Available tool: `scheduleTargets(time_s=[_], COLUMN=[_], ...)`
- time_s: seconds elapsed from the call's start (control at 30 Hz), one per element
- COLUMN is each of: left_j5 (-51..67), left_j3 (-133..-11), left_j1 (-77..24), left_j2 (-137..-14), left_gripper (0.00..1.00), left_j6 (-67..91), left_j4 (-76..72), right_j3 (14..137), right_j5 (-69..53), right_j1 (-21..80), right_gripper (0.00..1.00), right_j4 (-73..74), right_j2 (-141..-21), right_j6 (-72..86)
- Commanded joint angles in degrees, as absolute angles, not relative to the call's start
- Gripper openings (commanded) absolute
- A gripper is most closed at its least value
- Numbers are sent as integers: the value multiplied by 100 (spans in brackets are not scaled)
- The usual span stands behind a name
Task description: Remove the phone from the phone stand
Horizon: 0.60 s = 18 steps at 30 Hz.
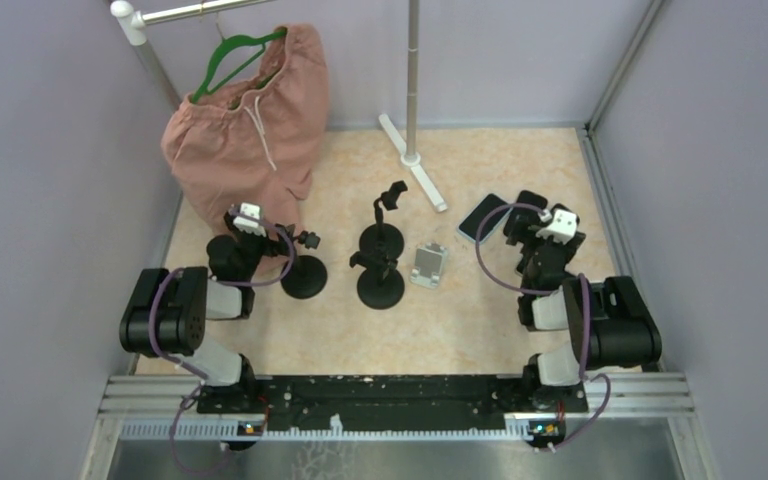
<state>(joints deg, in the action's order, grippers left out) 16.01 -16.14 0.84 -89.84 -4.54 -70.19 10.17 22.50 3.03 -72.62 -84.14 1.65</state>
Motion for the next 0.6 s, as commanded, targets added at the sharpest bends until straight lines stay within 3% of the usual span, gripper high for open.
scheduleTargets(time_s=[0.0, 0.57], left_j5=[1368, 1377], left_j3=[-1556, -1561], left_j1=[84, 86], left_j2=[-9005, -9017], left_gripper=[99, 99], left_j6=[-566, -587], left_j4=[-6763, -6759], right_j3=[938, 948], right_j5=[1909, 1915], right_j1=[282, 282], right_gripper=[99, 99], right_j4=[-7125, -7110], right_j2=[-8312, -8307], right_j6=[435, 431])
